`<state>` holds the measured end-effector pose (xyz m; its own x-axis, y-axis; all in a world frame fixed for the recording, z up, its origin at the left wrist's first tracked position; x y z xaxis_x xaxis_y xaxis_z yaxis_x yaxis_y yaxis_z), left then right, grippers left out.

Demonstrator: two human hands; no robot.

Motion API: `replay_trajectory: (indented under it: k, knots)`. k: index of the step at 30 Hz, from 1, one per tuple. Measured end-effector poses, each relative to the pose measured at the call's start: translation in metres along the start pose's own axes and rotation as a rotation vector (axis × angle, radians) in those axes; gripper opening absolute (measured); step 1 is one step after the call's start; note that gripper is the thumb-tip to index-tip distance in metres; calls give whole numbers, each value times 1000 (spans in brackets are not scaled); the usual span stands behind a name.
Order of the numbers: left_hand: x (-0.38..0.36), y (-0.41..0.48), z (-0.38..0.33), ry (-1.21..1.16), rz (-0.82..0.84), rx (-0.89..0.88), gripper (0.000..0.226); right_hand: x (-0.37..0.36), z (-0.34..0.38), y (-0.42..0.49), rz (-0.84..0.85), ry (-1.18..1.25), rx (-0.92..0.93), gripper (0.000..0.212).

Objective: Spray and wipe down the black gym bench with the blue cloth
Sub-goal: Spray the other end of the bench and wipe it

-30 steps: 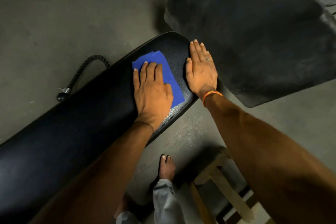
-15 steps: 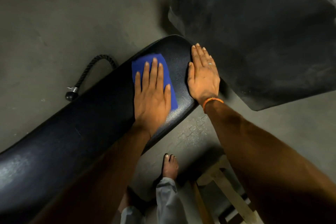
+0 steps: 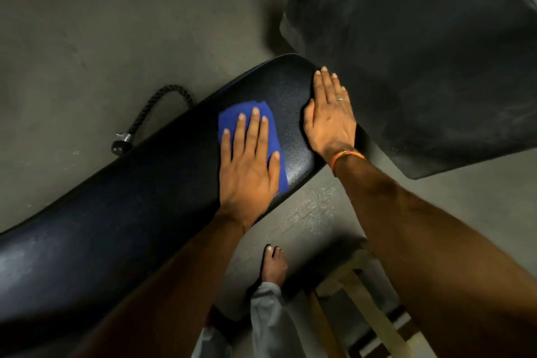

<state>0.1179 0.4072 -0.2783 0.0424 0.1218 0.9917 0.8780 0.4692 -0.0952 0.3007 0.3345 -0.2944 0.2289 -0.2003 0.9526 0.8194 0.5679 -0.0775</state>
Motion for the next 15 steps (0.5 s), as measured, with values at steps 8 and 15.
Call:
replay_trajectory:
  k: [8, 15]
  knots:
    - [3, 55, 68, -98, 6, 15, 76, -12, 27, -4, -121, -21, -139, 64]
    - [8, 7, 43, -66, -10, 57, 74, -10, 39, -7, -77, -10, 181, 62]
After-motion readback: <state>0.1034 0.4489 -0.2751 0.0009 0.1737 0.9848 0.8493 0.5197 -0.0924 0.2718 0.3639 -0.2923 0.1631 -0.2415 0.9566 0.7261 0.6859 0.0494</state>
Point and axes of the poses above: each hand's wrist, its own y-axis towards the middle knuckle, its own x-axis out of the back of the hand, z = x × y, the point moved 3 cm from there along y, towards the middle knuckle, and after that the axes turned 2 degrees about -x, right-handed, at the moved point
